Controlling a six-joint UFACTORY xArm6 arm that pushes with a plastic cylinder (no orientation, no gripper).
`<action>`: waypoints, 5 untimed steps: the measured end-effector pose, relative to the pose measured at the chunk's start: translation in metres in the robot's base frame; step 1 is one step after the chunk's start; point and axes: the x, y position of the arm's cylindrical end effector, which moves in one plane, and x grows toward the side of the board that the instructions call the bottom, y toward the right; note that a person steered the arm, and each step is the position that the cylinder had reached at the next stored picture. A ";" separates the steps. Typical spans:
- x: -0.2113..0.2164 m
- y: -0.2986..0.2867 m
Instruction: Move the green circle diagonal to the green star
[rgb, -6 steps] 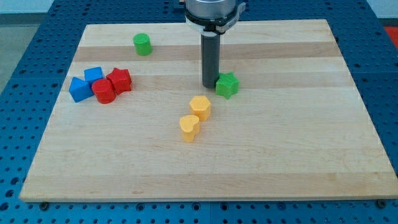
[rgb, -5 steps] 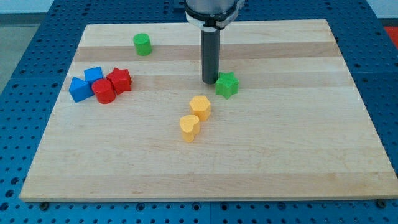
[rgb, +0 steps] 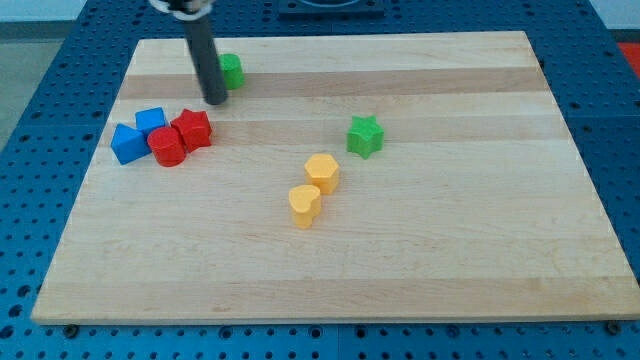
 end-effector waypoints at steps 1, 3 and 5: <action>-0.023 -0.039; -0.060 -0.015; -0.042 0.036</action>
